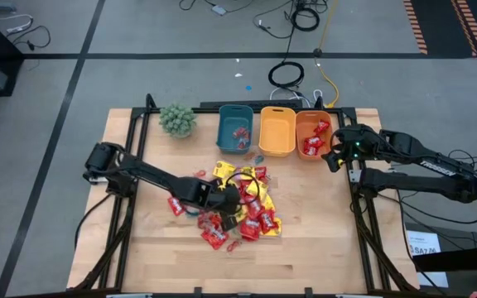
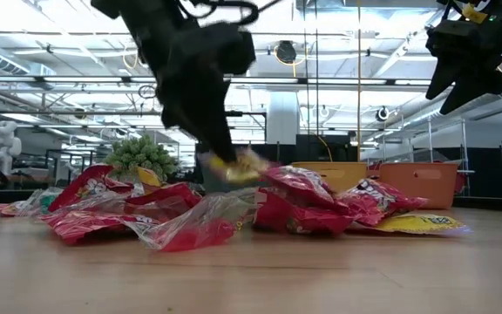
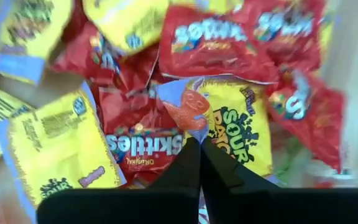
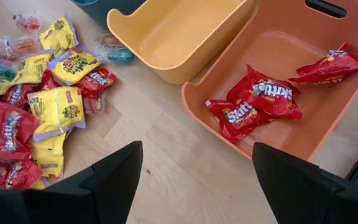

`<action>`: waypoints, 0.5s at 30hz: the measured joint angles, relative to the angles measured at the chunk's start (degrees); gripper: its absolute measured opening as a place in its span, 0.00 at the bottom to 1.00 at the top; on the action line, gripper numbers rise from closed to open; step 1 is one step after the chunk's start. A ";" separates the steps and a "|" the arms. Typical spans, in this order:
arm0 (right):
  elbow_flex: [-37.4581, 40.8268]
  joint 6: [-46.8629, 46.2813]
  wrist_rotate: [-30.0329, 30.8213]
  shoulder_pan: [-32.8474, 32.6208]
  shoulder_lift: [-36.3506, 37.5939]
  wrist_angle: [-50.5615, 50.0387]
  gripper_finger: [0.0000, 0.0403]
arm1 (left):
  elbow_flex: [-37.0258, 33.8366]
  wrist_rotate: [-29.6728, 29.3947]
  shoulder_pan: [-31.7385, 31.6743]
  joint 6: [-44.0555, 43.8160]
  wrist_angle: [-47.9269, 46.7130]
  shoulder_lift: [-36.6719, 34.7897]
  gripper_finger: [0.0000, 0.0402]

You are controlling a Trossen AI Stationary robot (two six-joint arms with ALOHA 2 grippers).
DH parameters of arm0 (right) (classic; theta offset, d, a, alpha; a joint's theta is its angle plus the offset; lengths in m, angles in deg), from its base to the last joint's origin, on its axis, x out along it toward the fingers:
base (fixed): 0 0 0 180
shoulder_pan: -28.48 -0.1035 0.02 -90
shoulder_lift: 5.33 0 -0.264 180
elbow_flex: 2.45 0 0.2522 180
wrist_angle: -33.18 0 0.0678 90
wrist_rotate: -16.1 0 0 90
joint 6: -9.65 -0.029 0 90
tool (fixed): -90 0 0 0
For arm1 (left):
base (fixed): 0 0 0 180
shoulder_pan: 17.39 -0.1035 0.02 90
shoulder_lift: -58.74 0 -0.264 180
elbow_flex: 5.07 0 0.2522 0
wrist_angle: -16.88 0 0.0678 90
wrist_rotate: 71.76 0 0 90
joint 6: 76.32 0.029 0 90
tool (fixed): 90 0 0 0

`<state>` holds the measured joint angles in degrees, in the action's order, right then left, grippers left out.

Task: Sort candy
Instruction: Put the yellow candy into the yellow bin

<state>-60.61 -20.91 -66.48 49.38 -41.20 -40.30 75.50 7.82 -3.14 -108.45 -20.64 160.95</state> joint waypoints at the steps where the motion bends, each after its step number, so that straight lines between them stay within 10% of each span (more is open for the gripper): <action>1: 0.00 0.00 0.00 0.00 0.00 0.00 0.74 | 0.00 -0.27 -0.03 0.05 -0.03 -1.02 0.01; 15: 0.00 -1.58 -0.02 0.00 0.00 1.58 0.74 | 0.00 -4.06 -8.72 3.65 6.66 -13.47 0.01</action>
<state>-60.61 -22.49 -66.50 49.39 -41.20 -38.72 75.50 3.76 -11.86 -104.81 -13.97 147.48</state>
